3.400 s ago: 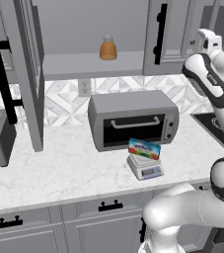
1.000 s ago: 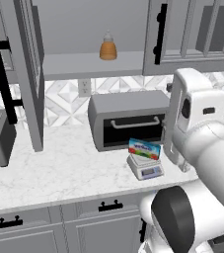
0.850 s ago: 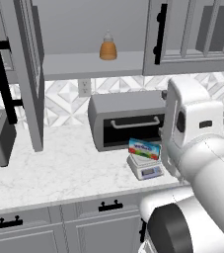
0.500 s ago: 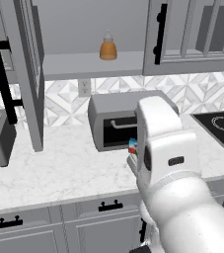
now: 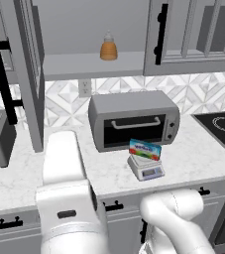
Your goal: Pick the boxed food and place it on the digital scale for weighing, and close the cabinet.
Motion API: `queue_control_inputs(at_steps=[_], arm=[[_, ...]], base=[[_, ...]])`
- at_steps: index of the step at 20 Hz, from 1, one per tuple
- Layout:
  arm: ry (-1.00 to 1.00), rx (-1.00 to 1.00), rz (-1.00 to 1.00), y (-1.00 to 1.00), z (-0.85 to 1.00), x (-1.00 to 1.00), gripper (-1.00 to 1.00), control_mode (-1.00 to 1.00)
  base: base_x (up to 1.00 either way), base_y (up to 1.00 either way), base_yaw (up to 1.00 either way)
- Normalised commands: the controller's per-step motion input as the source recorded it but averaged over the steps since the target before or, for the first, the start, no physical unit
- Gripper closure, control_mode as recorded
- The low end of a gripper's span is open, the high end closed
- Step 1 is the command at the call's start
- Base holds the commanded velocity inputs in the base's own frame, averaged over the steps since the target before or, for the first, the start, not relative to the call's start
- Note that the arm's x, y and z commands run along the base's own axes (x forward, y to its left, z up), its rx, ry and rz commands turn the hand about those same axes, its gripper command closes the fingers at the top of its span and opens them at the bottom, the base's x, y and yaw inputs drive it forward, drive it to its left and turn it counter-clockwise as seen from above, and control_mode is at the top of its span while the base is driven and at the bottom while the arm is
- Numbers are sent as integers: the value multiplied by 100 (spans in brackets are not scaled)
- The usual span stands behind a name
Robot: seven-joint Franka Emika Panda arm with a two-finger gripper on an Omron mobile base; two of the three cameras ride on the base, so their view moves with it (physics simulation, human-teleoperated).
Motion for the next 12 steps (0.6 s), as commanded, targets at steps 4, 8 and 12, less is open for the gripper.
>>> queue_control_inputs(at_steps=[4, 8, 12], arm=[[-12, 0, -20, 100, -45, 24, -100, -100], [0, 0, -7, 57, -33, 79, -100, -100], [-12, -1, -1, 31, -39, 86, -100, -100]], base=[[0, 0, 0], [0, 0, 0], [0, 0, 0]])
